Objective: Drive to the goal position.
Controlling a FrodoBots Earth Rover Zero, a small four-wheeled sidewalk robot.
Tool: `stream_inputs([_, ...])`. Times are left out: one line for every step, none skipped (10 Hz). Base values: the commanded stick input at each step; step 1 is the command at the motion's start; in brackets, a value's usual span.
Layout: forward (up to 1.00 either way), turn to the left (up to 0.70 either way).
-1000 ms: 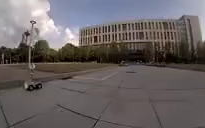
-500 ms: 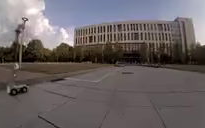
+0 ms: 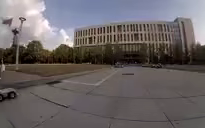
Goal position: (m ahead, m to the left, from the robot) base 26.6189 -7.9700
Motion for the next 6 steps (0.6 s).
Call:
stream_inputs([0.70,-0.14])
stream_inputs([0.70,-0.14])
stream_inputs([0.70,-0.14])
stream_inputs([0.70,-0.14])
stream_inputs([0.70,-0.13])
stream_inputs([0.70,-0.06])
